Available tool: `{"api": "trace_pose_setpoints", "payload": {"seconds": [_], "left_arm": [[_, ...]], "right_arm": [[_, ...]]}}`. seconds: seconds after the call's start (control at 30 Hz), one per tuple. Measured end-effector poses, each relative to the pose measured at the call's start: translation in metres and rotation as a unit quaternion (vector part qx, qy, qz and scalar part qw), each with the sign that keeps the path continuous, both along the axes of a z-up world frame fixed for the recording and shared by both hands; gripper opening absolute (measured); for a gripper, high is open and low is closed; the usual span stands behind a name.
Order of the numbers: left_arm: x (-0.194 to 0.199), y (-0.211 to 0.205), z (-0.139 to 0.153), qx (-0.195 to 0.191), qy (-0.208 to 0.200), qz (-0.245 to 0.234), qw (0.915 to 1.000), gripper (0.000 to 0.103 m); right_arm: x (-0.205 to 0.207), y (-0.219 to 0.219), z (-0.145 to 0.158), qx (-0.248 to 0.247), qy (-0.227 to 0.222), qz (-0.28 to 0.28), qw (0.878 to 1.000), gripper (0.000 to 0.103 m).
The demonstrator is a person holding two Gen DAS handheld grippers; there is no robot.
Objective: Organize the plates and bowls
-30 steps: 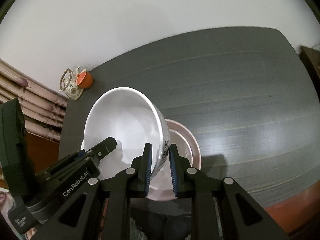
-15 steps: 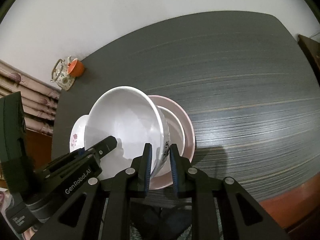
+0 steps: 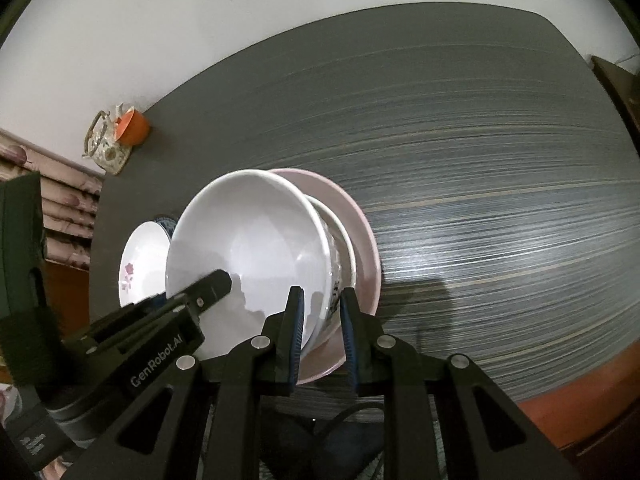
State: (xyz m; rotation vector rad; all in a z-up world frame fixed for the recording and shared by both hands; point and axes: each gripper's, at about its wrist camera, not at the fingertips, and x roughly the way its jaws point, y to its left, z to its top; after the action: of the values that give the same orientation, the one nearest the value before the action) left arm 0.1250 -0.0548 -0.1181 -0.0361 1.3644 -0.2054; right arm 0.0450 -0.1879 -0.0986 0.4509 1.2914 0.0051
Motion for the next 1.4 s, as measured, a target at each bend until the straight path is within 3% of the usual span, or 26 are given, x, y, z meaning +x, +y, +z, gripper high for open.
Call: {"api": "trace_pose_setpoints", "payload": {"seconds": [0.7,1.4], "left_arm": [[-0.002,-0.012,0.005,0.031,-0.024,-0.007,0.9992,0.014],[-0.006,-0.012,0.01,0.031,-0.033,-0.016,0.9989,0.016]], "right_arm": [[0.007,0.005,-0.01,-0.004,0.01,-0.002,1.0,0.021],[0.004,0.006,-0.007,-0.004,0.001,-0.006,1.0,0.021]]}}
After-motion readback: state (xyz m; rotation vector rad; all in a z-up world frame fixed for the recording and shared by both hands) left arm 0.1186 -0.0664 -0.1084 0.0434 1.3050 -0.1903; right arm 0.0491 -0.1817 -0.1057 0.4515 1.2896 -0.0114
